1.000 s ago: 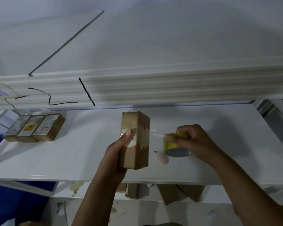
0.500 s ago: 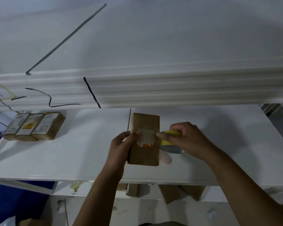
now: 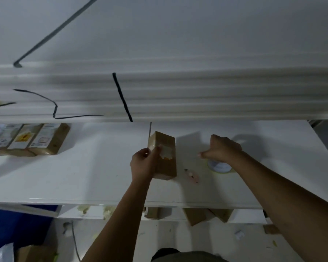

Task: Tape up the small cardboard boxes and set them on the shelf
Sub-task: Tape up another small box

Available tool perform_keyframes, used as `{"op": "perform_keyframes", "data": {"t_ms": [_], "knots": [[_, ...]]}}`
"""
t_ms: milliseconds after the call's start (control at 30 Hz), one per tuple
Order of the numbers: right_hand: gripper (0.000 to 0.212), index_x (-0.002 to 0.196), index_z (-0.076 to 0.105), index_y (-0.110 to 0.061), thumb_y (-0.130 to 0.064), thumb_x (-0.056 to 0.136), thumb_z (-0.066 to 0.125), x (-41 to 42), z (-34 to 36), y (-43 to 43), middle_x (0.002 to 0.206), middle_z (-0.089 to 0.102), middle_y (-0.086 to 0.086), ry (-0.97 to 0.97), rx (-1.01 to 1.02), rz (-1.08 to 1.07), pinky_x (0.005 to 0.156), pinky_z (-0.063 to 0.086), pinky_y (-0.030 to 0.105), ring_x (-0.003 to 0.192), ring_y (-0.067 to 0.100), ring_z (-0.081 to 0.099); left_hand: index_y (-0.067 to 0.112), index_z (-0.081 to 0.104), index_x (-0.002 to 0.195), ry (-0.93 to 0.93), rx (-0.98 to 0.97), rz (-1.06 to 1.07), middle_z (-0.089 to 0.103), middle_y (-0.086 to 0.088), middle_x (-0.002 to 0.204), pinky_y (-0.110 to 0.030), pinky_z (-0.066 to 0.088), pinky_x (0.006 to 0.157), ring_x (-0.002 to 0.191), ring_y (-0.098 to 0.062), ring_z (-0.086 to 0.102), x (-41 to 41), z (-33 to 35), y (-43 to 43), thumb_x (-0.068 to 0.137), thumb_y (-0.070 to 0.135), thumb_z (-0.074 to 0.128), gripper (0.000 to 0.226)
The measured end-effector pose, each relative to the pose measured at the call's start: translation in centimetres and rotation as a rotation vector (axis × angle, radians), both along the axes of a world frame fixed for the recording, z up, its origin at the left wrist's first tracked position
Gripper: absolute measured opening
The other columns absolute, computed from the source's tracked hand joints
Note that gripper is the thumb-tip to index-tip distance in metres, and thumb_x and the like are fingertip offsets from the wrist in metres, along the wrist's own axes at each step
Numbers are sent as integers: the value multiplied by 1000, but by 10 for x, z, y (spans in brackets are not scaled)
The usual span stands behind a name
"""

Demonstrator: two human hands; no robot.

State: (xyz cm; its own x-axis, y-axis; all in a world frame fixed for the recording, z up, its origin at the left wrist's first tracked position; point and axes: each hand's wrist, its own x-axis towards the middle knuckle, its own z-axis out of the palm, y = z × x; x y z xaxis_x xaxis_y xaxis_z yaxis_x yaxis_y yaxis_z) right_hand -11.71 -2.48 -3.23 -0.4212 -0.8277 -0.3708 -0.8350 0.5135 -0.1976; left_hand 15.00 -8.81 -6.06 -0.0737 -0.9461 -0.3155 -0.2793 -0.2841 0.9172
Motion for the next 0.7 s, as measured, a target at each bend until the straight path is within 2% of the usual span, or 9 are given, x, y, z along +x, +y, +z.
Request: {"op": "perform_keyframes", "data": {"t_ms": [100, 200, 300, 400, 467, 533, 600, 667, 700], "knots": [[84, 125, 48, -11, -72, 74, 74, 10, -6, -25, 113, 67, 10, 184, 94, 12, 71, 45, 34, 100, 30, 68, 29, 75, 90, -93, -24, -39, 76, 6, 89, -37, 63, 77, 86, -17, 74, -17, -13, -13, 77, 68, 70, 42], [71, 132, 48, -11, -55, 82, 72, 29, -16, -37, 111, 67, 9, 290, 122, 61, 70, 41, 33, 99, 28, 68, 31, 80, 97, -88, 21, -103, 78, 6, 90, -42, 65, 83, 88, -18, 75, -13, -27, -27, 78, 72, 70, 47], [68, 138, 44, -10, -49, 87, 65, 44, -24, -46, 117, 68, 9, 356, 150, 152, 75, 43, 33, 105, 28, 68, 40, 81, 78, -91, 59, -160, 81, 7, 84, -44, 67, 85, 88, -20, 78, -2, -39, -39, 78, 76, 72, 37], [70, 141, 44, -12, -55, 88, 63, 44, -20, -51, 128, 65, 9, 354, 211, 159, 92, 48, 37, 116, 30, 64, 39, 81, 80, -74, 89, -187, 83, 3, 89, -48, 66, 89, 90, -22, 80, -1, -41, -44, 75, 78, 73, 40], [65, 135, 49, -16, -55, 85, 65, 41, -15, -49, 131, 61, 9, 366, 206, 142, 103, 42, 44, 124, 31, 57, 42, 80, 79, -80, 92, -200, 83, 5, 89, -48, 66, 90, 90, -21, 80, -1, -39, -44, 72, 81, 72, 41], [64, 135, 53, -17, -51, 83, 70, 42, -9, -38, 135, 55, 12, 377, 88, 205, 112, 31, 52, 131, 33, 47, 48, 80, 74, -76, 93, -212, 83, 7, 85, -47, 66, 89, 88, -19, 80, -1, -39, -44, 68, 86, 71, 40], [49, 120, 64, -14, -40, 81, 77, 46, -10, -18, 122, 58, 12, 353, -303, 319, 112, 35, 53, 123, 35, 51, 55, 79, 72, -73, 94, -227, 82, 11, 81, -46, 67, 88, 85, -16, 81, 0, -39, -43, 66, 89, 70, 35], [22, 87, 64, -15, -31, 81, 77, 57, -20, 12, 93, 59, 4, 281, -715, 330, 87, 47, 43, 94, 29, 56, 53, 80, 74, -70, 94, -233, 82, 12, 81, -45, 67, 88, 85, -16, 80, 0, -41, -44, 66, 89, 70, 38], [22, 77, 58, -18, -33, 85, 73, 65, -26, 28, 81, 55, 0, 208, -796, 294, 76, 44, 40, 83, 24, 52, 48, 81, 76, -73, 94, -233, 82, 11, 82, -46, 66, 89, 86, -16, 80, 0, -42, -44, 67, 88, 70, 42]]}}
